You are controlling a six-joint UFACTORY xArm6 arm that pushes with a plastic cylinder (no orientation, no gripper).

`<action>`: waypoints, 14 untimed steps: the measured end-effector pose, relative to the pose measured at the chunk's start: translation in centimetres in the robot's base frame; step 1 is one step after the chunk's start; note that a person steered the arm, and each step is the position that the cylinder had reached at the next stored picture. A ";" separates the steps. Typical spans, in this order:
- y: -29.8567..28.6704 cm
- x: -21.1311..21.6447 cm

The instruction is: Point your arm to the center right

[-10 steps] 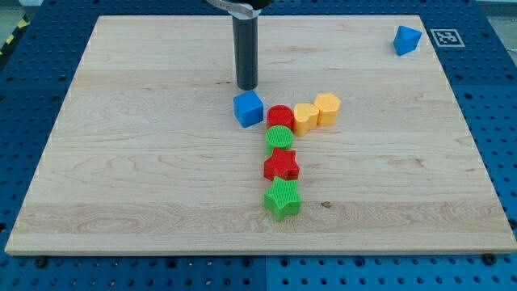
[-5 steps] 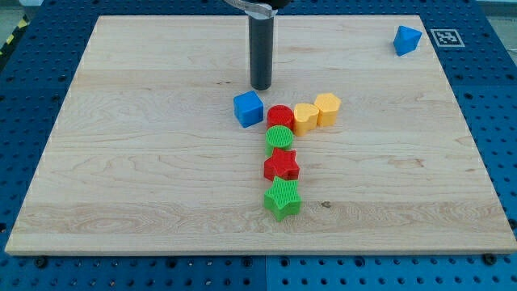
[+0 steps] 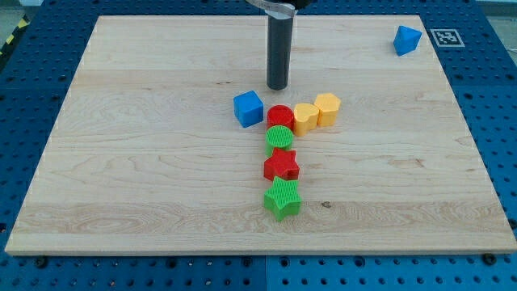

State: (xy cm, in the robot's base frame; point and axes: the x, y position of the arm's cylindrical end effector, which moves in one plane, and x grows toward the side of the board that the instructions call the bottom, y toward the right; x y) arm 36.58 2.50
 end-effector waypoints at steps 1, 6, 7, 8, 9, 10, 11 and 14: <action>0.2 0.0; 1.7 0.0; 2.0 0.0; 2.4 0.0; 2.7 0.0; 2.8 0.0; 3.0 0.0; 3.0 0.0</action>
State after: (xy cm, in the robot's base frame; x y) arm 36.58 5.49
